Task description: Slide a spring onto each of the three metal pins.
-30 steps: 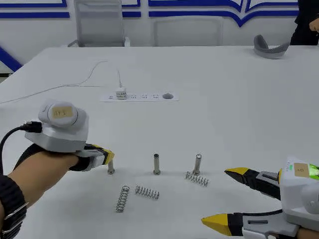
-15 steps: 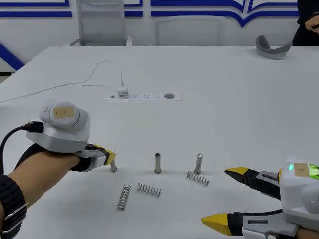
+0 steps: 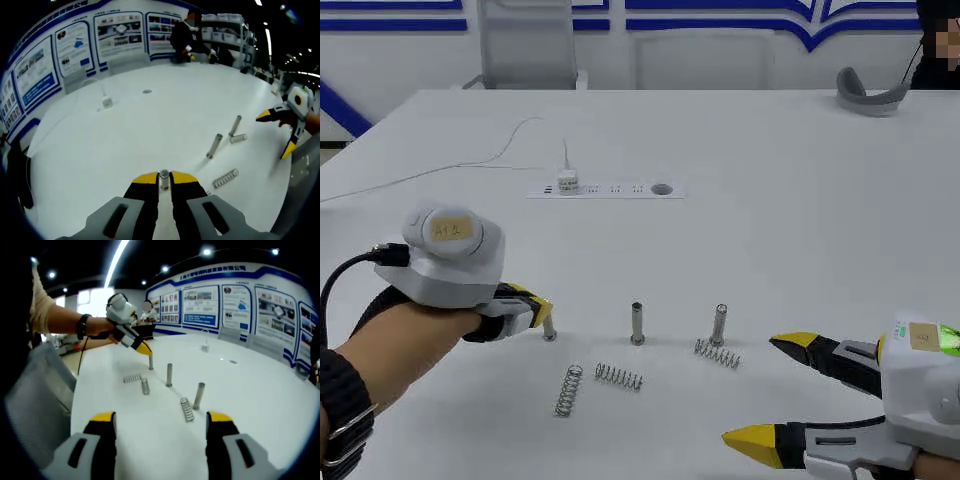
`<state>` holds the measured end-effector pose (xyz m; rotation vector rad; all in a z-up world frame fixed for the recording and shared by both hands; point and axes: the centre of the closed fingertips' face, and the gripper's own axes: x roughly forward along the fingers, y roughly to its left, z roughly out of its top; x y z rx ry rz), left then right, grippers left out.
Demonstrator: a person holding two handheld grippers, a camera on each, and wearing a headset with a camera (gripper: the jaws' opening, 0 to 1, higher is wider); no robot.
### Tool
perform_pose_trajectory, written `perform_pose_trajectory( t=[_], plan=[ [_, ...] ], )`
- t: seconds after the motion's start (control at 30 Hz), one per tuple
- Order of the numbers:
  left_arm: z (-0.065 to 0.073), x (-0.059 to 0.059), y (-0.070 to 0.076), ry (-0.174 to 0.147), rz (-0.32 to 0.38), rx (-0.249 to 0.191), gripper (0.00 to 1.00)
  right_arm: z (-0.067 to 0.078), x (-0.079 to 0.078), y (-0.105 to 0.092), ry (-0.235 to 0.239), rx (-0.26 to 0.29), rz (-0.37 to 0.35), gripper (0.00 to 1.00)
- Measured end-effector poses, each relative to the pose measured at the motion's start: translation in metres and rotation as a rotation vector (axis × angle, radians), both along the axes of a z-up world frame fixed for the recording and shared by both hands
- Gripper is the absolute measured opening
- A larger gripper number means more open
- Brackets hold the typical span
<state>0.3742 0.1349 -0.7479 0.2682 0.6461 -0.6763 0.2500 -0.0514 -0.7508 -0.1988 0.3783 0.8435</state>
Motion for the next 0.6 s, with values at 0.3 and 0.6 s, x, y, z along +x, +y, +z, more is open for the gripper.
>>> perform_pose_trajectory(
  t=[0.3, 0.6],
  plan=[
    [-0.0017, -0.0003, 0.0006, 0.004, 0.007, -0.01, 0.12, -0.0015, -0.0006, -0.0003, 0.004, 0.004, 0.0, 0.75],
    [0.0015, -0.004, 0.0012, 0.002, 0.011, -0.037, 0.17, -0.0025, -0.0008, -0.0004, 0.007, 0.0, 0.001, 0.75]
  ],
)
